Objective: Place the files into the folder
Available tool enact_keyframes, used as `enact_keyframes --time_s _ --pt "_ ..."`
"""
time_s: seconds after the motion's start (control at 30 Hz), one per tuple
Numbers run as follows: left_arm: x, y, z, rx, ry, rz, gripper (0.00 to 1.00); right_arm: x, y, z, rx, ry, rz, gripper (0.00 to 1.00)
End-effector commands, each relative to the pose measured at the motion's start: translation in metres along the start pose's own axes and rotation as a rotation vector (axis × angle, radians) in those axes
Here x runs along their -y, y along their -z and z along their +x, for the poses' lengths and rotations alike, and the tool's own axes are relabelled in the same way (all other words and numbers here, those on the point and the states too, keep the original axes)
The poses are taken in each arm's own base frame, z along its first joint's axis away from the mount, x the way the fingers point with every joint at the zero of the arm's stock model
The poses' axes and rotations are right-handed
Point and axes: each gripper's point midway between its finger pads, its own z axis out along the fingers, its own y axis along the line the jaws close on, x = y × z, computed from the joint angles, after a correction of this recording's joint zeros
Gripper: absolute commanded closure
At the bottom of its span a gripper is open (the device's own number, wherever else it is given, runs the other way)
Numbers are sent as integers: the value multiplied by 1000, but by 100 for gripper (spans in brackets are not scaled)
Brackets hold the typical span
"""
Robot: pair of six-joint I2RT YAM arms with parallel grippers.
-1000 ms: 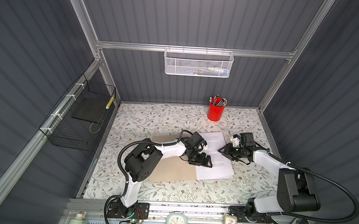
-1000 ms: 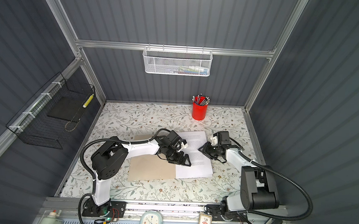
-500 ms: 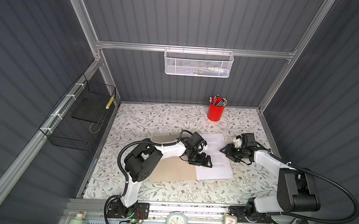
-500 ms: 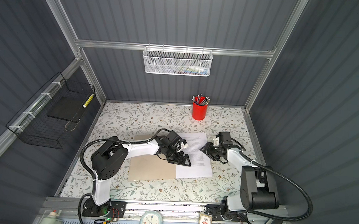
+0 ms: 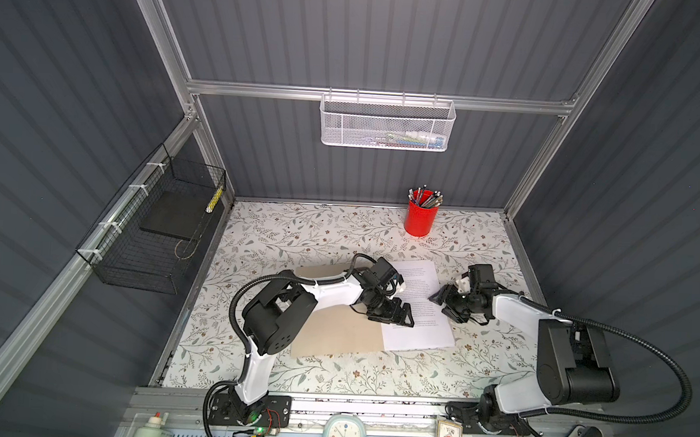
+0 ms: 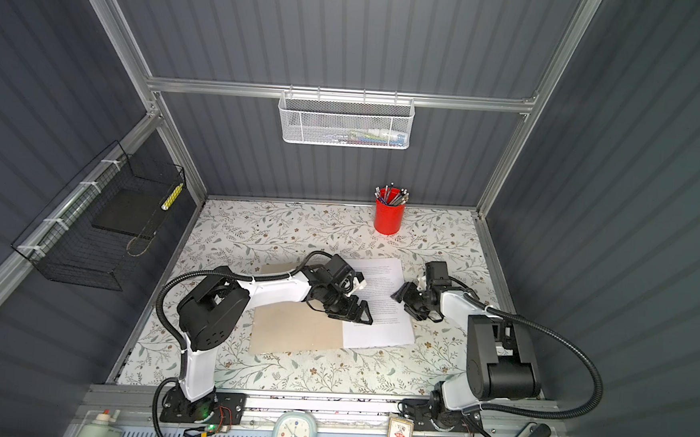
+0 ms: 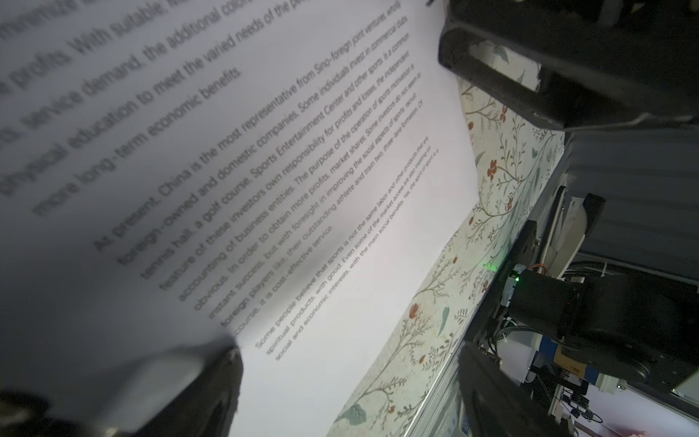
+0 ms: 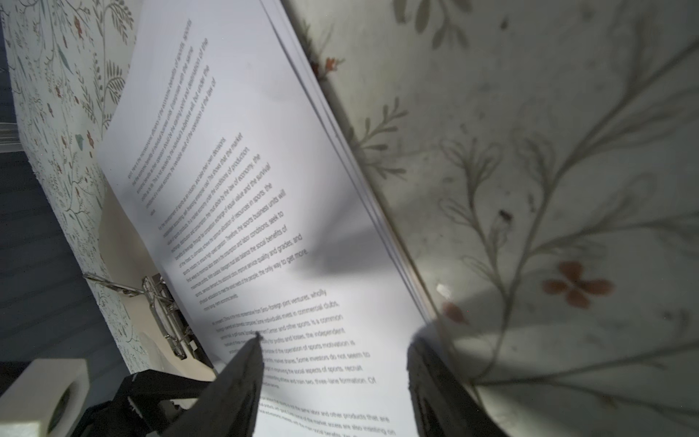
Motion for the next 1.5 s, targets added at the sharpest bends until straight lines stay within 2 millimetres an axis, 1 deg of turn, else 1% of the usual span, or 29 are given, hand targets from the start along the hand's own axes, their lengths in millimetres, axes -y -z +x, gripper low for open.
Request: enact_keyframes --time_s 0.0,0.27,0.47,0.63,0.7,0.77,0.97,1.03,1.1,1.17,1.23,1.3,1.37,1.47 --pt "-13 -12 12 -59 30 -28 10 9 -10 15 -59 -44 5 37" --pt "-11 -16 9 -60 34 -11 10 -7 -16 23 -93 -1 -27 38" --pt "-6 -16 3 -54 26 5 10 -4 -24 29 -118 -23 -34 39" --pt "-4 -20 -3 -53 30 15 10 -12 -30 35 -136 -17 -47 39" --pt "-3 -22 -5 -48 25 17 10 -18 -33 38 -147 -11 -60 39" --pt "-6 -23 -6 -50 26 9 10 -24 -36 44 -163 -8 -75 39" --pt "-16 -31 0 -70 37 -11 10 -38 -41 60 -195 -18 -128 39" --pt "-18 -31 2 -71 38 -13 10 -42 -43 65 -210 -28 -157 39" --pt "-18 -31 2 -72 38 -16 10 -51 -44 68 -237 -36 -215 39" --pt "-19 -29 4 -73 33 -25 10 -59 -39 62 -227 -27 -255 39" --pt "-20 -27 6 -73 30 -31 10 -60 -29 54 -193 -8 -255 38" --pt "-23 -25 9 -75 29 -45 10 -53 -16 47 -144 11 -210 35" --pt "-25 -24 11 -75 28 -54 10 -40 -1 43 -94 14 -158 32" --pt "-30 -24 16 -81 32 -65 10 -21 22 43 -44 -11 -134 31"
